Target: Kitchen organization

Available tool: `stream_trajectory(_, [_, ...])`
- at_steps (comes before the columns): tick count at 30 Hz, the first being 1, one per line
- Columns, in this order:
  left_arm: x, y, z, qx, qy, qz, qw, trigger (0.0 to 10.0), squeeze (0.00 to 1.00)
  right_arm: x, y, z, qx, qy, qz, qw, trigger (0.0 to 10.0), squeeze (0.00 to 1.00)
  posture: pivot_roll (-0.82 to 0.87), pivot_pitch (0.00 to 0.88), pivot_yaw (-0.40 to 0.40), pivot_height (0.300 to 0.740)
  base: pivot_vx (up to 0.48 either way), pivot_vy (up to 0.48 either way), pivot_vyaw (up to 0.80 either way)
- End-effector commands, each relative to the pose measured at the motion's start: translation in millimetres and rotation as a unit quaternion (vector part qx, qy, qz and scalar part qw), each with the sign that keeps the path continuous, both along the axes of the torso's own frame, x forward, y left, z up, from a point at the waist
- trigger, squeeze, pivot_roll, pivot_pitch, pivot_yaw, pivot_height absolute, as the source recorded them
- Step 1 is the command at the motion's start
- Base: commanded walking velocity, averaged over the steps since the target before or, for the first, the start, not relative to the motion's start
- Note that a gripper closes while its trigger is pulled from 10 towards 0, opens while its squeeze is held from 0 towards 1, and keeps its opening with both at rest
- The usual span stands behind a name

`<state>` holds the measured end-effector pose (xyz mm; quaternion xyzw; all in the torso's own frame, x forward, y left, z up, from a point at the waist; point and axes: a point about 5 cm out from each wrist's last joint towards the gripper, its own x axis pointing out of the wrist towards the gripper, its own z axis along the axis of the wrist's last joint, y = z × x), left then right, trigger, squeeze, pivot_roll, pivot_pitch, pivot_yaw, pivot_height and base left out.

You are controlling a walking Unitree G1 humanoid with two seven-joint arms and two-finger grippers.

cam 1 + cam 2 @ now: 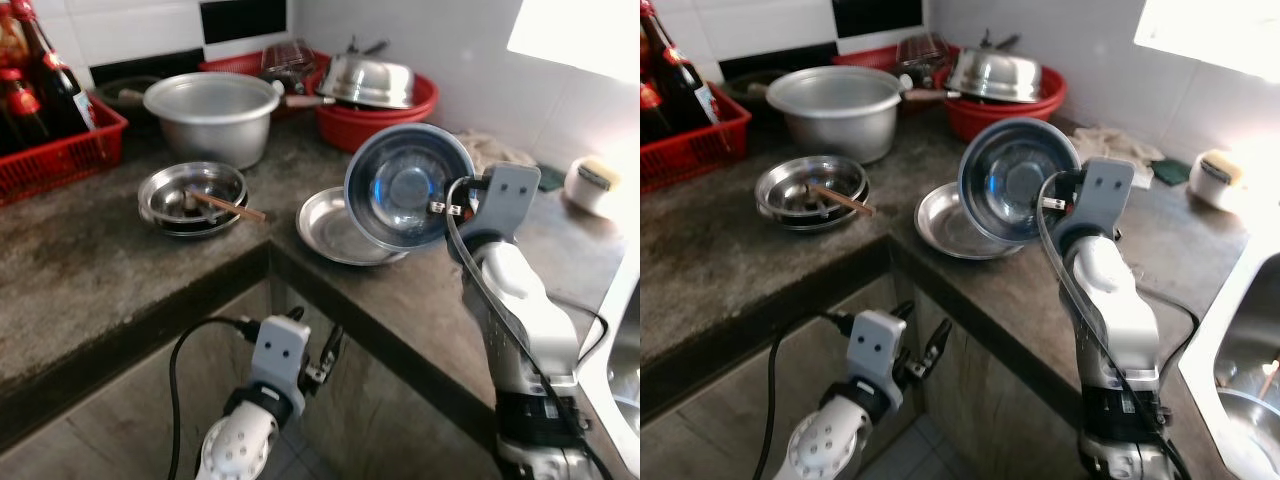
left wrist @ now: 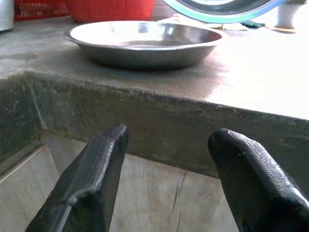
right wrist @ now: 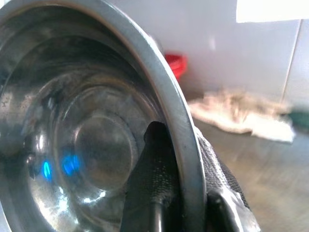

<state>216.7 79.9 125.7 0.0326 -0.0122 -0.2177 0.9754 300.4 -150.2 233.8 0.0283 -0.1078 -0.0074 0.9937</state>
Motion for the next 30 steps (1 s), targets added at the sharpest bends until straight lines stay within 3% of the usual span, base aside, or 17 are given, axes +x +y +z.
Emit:
stream_trajectory(1, [-0.7, -0.6, 2, -0.005, -0.004, 0.001, 1.000, 10.0, 0.00, -11.5, 3.0, 7, -0.018, -0.035, 0.006, 0.999, 0.0, 0.00, 0.10, 0.005, -0.075, 0.740, 0.000, 0.000, 0.00])
stream_trajectory(3, [-0.4, -0.4, 2, -0.005, -0.007, 0.001, 1.000, 10.0, 0.00, -18.2, 1.0, 4, -0.022, -0.037, 0.001, 0.999, 0.0, 0.00, 0.10, 0.005, -0.074, 0.740, 0.000, 0.000, 0.00])
stream_trajectory(4, [0.8, 0.3, 3, -0.005, -0.012, 0.001, 1.000, 10.0, 0.00, -35.7, -2.1, -3, -0.040, -0.047, -0.010, 0.998, 0.0, 0.00, 0.09, 0.000, -0.063, 0.740, 0.000, 0.000, 0.00])
stream_trajectory(5, [1.3, 0.6, 4, -0.007, -0.015, 0.000, 1.000, 10.0, 0.00, -42.0, -3.5, -7, -0.054, -0.048, -0.018, 0.997, 0.0, 0.00, 0.09, 0.000, -0.061, 0.740, 0.000, 0.000, 0.00])
stream_trajectory(10, [3.2, 0.5, 9, -0.022, -0.026, -0.006, 0.999, 10.0, 0.00, -57.2, -6.2, -18, -0.067, -0.042, -0.037, 0.996, 0.0, 0.00, 0.08, 0.000, -0.049, 0.740, 0.000, 0.000, 0.00])
stream_trajectory(15, [4.1, -1.3, 10, -0.025, -0.029, -0.011, 0.999, 10.0, 0.00, -58.8, -3.3, -20, -0.068, -0.043, -0.039, 0.996, 0.0, 0.00, 0.08, 0.000, -0.045, 0.740, 0.000, 0.000, 0.00])
stream_trajectory(27, [4.0, -4.6, 9, -0.017, -0.029, -0.021, 0.999, 10.0, 0.00, -54.9, 6.1, -23, -0.059, -0.042, -0.032, 0.997, 0.0, 0.00, 0.09, 0.003, -0.046, 0.740, 0.000, 0.474, -0.79])
stream_trajectory(30, [5.1, -3.9, 8, -0.016, -0.030, -0.019, 0.999, 10.0, 0.00, -54.7, 7.2, -25, -0.058, -0.039, -0.033, 0.997, 0.0, 0.00, 0.09, 0.007, -0.043, 0.740, 0.000, 0.000, -0.79])
